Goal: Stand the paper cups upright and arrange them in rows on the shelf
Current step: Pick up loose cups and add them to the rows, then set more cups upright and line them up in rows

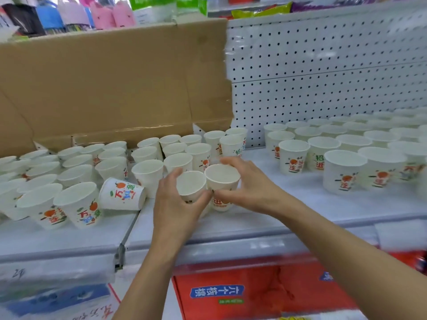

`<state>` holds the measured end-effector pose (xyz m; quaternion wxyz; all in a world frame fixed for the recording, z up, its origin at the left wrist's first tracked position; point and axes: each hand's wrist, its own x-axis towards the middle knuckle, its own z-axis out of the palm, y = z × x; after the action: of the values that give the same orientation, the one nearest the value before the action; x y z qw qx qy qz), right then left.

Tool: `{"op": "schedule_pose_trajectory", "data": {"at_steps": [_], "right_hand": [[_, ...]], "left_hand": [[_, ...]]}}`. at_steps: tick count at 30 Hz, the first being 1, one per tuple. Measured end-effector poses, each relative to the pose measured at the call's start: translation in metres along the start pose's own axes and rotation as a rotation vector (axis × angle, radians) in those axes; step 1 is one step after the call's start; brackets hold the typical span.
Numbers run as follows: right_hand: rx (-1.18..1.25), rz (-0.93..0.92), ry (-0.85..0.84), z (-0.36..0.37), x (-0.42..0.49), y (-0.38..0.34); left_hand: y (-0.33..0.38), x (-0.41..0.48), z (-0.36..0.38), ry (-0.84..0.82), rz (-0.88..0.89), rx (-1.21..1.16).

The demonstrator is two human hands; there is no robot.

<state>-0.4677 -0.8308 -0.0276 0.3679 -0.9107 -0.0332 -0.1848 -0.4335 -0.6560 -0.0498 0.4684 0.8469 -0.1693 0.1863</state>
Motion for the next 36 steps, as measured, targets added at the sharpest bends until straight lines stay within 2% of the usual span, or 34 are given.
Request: {"op": "schedule_pose_trajectory", "data": {"at_steps": [5, 9, 15, 22, 29, 36], "right_hand": [[-0.103, 0.033, 0.144, -0.058, -0.035, 0.011], [-0.160, 0.047, 0.269, -0.117, -0.059, 0.021], [-0.222, 0.085, 0.359, -0.187, -0.082, 0.041], [-0.257, 0.104, 0.371, -0.223, -0.102, 0.068], [-0.306, 0.106, 0.211, -0.237, -0.115, 0.085], [-0.522, 0.128, 0.159, -0.228, -0.123, 0.101]], "left_hand": [[0.031, 0.002, 0.033, -0.127, 0.082, -0.018], [0.070, 0.012, 0.076, -0.295, 0.137, -0.036], [0.109, 0.027, 0.127, -0.506, 0.112, -0.039], [0.120, 0.020, 0.149, -0.457, 0.089, -0.010], [0.124, 0.009, 0.158, -0.367, 0.091, -0.015], [0.123, 0.003, 0.160, -0.294, 0.054, -0.019]]}}
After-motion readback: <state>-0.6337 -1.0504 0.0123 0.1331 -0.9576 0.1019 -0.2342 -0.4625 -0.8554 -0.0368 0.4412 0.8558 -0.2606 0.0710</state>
